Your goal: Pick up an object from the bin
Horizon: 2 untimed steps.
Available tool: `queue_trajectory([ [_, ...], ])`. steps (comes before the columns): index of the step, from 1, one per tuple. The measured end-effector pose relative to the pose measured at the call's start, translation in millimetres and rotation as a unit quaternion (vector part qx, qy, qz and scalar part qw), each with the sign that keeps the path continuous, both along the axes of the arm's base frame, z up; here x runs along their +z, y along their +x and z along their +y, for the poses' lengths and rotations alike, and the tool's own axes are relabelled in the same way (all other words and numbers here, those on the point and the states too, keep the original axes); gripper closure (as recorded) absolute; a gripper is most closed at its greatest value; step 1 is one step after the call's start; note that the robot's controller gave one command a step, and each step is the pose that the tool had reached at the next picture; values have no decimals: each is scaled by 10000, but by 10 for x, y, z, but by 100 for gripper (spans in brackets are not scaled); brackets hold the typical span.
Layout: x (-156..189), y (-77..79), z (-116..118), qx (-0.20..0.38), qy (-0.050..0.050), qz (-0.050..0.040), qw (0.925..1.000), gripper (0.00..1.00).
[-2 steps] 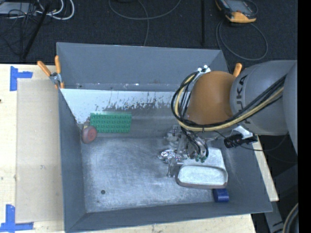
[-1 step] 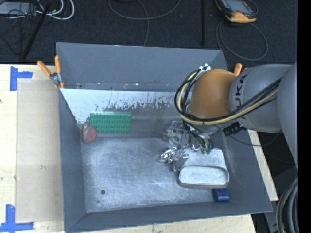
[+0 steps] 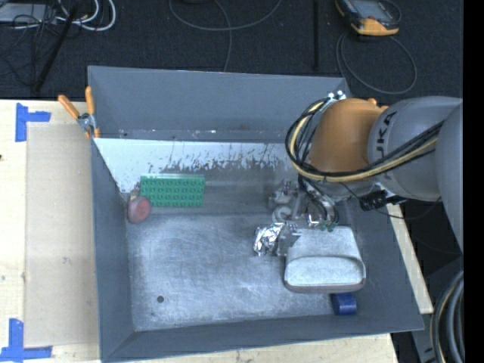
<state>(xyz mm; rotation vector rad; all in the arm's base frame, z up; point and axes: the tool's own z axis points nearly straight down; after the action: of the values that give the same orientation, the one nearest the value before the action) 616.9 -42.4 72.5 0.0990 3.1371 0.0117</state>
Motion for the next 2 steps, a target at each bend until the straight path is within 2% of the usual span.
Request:
queue_trajectory([
  [1, 15, 1, -23, -2, -21, 9, 10000, 100],
  [2, 8, 15, -25, -13, -20, -38, 10000, 0],
])
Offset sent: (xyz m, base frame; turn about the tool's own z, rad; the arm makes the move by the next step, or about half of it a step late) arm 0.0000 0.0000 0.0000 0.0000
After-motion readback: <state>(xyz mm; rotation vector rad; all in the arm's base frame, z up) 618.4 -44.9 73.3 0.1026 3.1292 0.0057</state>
